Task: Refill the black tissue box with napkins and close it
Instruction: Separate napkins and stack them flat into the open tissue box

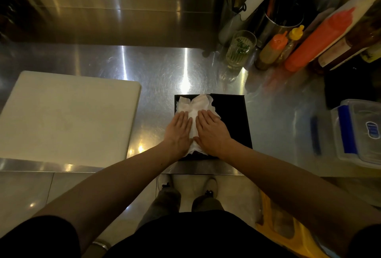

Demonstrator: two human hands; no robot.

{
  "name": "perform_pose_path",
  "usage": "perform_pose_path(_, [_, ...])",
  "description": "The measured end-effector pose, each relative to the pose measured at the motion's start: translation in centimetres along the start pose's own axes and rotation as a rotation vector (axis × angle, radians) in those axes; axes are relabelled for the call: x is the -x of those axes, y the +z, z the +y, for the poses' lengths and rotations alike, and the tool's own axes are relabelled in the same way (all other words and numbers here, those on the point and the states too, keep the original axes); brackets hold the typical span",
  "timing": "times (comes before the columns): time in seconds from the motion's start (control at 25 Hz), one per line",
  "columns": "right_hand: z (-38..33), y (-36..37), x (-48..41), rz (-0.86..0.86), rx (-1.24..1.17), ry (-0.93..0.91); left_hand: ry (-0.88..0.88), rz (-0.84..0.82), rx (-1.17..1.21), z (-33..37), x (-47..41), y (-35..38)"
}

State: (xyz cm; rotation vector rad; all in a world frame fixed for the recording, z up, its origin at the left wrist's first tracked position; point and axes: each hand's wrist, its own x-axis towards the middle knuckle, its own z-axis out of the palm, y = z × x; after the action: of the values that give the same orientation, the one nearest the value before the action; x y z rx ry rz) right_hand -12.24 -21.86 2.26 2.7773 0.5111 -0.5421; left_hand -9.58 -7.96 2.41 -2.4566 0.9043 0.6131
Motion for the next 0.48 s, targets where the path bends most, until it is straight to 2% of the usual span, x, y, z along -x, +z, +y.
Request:
perform_pose_path(0.28, [-0.1,-0.1,-0.5,-0.059,0.075,-0.013,0.023,-0.069,-0.034,0.3,-0.7,-0.2])
perform_pose_path(0.48, [1.3,-0.8,1.2,0.062,-0.055,-0.119,0.11,0.07,0.066,-1.0,0.8,-1.0])
